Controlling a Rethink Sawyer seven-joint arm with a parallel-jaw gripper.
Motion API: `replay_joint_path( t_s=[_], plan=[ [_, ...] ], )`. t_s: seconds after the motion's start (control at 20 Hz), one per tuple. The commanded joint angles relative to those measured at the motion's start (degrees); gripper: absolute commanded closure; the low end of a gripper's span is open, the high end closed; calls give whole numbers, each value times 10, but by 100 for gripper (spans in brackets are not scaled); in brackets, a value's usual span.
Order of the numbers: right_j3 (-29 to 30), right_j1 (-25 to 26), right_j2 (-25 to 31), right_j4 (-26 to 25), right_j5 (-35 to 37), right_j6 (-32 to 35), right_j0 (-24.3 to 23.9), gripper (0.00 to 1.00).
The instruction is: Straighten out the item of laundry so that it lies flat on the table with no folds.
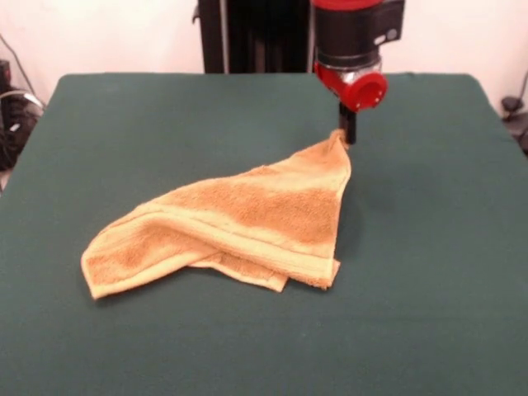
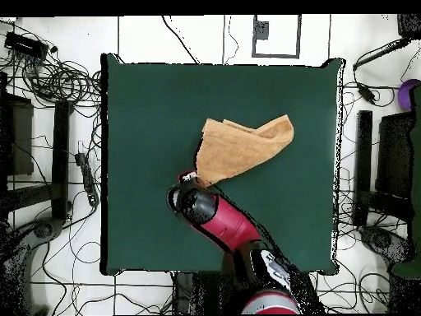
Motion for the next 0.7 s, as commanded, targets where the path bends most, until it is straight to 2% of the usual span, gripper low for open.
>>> replay_joint_path(
  t_s=[0.05,0.2,0.35,0.55,0.7],
  plan=[
    [126,-26,114,51,-48,208,13,100],
    [150,-13,153,37,-94,225,-11,100],
    [174,-9,173,28,-133,259,-11,100],
    [181,-30,136,52,-129,277,48,100],
    [190,-25,137,38,-158,292,59,100]
  ],
)
